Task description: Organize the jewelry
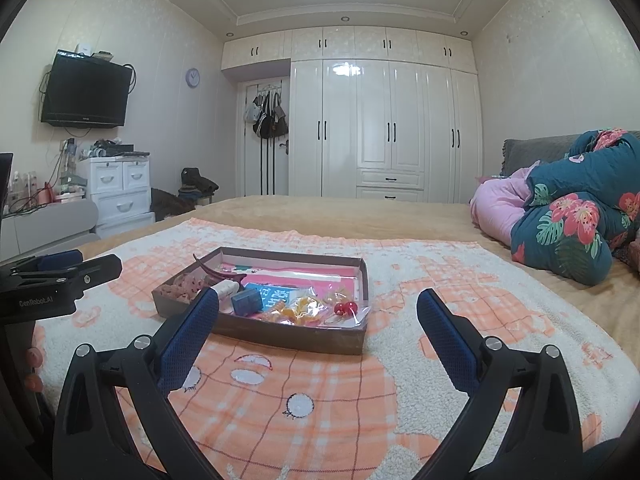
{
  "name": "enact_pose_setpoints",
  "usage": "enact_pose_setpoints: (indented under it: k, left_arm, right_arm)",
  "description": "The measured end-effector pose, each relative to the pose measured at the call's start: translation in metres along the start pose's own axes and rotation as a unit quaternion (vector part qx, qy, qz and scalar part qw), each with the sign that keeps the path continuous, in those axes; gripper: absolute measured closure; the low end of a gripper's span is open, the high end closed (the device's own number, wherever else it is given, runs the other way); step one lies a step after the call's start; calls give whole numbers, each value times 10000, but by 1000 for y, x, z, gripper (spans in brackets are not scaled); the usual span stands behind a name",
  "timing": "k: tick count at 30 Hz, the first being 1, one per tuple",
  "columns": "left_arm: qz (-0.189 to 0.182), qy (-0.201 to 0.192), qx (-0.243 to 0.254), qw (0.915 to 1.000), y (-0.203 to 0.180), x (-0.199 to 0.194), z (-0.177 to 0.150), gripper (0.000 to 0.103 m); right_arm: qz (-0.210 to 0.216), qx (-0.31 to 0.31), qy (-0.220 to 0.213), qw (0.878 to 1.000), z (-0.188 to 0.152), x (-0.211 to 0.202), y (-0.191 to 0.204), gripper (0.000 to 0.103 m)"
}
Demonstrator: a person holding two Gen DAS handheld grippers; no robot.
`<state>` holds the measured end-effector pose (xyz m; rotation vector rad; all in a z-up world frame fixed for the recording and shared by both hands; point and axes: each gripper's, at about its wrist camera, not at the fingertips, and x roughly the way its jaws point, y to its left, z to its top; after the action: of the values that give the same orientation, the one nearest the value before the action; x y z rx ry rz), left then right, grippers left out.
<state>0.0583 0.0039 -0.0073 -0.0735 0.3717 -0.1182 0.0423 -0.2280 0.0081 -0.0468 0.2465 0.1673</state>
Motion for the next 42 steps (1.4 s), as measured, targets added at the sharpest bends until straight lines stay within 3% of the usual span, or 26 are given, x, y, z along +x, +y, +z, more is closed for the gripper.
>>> enact_pose_setpoints:
  k: [42]
  left_arm:
    - [59,105,18,9999,0,2,-2,11]
  right_arm:
    - [-6,-2,19,10000,2,-2,1,6]
